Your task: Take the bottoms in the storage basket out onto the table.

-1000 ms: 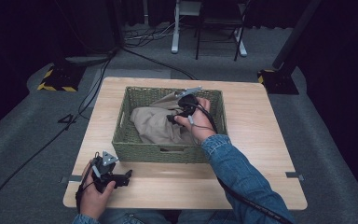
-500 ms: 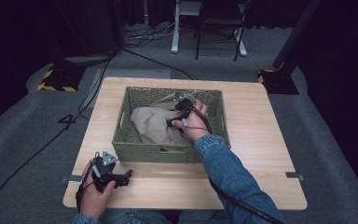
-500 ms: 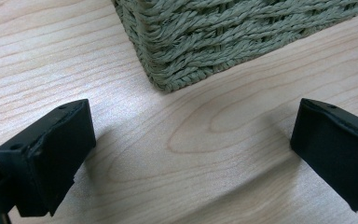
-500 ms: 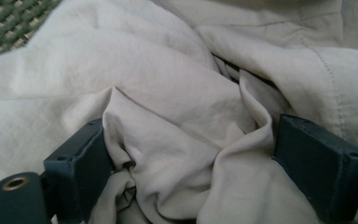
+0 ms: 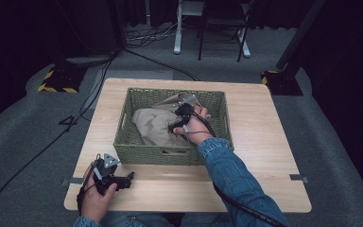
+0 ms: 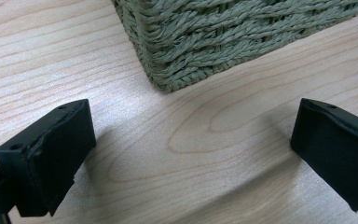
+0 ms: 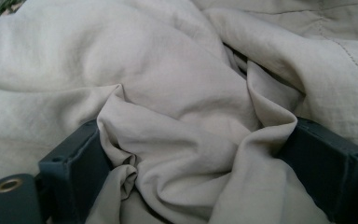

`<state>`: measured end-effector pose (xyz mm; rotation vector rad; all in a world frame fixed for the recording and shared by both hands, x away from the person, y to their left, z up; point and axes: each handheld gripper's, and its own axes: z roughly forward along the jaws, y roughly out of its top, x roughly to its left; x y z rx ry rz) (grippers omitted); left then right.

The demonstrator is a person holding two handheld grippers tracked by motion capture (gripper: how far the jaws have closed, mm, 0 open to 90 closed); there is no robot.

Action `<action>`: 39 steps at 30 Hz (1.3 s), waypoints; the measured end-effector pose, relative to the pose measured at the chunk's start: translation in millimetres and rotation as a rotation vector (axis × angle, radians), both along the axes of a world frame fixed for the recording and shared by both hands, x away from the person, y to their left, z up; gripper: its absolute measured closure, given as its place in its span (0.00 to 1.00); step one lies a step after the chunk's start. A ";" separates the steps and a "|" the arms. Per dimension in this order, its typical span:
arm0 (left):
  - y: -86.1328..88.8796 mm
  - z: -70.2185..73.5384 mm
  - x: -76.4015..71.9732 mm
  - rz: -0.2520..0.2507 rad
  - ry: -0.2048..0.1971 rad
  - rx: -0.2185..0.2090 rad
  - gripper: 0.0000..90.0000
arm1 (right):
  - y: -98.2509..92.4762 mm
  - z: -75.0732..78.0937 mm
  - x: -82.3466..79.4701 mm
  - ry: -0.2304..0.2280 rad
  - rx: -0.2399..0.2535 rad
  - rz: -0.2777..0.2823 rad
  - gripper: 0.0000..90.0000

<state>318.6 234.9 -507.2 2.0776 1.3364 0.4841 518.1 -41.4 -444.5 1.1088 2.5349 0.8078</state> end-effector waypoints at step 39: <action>-0.5 0.1 0.9 -0.002 0.000 0.006 0.00 | 8.9 -15.6 4.4 0.135 0.017 0.069 0.73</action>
